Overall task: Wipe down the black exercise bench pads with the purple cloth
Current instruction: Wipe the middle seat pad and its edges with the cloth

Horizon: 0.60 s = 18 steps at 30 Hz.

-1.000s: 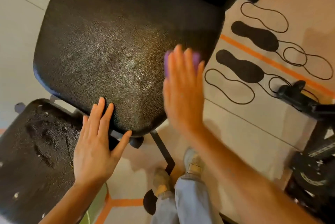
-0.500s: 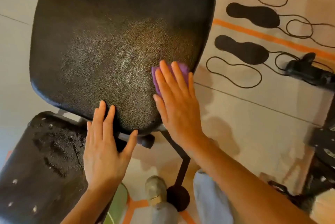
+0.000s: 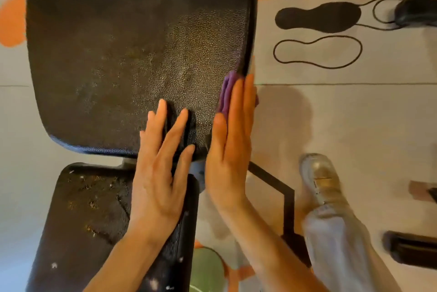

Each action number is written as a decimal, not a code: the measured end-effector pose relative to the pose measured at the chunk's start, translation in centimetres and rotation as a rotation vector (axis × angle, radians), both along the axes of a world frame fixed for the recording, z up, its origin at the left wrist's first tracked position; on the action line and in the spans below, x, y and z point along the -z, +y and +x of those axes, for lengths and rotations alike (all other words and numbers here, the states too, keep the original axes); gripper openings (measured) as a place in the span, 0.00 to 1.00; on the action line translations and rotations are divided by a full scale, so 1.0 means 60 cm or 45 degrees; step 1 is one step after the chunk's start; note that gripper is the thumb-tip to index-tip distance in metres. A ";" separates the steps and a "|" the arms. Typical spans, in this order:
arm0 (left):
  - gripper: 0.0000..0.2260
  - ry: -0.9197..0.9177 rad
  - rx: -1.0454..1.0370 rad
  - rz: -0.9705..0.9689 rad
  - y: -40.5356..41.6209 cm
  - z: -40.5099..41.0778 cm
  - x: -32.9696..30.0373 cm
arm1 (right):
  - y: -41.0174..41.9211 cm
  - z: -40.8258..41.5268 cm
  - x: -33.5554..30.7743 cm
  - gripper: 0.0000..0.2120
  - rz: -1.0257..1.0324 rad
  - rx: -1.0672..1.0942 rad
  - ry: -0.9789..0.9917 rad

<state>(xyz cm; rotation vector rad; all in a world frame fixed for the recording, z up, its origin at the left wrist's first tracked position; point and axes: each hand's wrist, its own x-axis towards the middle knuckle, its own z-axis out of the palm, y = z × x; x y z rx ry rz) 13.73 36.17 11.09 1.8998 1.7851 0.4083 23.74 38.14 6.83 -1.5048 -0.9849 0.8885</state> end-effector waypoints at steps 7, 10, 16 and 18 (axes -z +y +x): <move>0.22 0.021 0.159 -0.041 0.027 0.002 0.001 | 0.004 0.000 0.007 0.24 0.035 -0.063 0.032; 0.22 0.051 0.163 -0.024 0.026 0.005 0.000 | 0.094 0.048 0.007 0.25 0.007 0.021 0.162; 0.22 0.038 0.155 -0.034 0.026 0.005 0.002 | -0.089 -0.027 0.013 0.27 0.043 -0.165 -0.050; 0.22 0.044 0.147 -0.032 0.025 0.006 0.002 | -0.033 -0.002 0.018 0.27 0.033 -0.154 0.020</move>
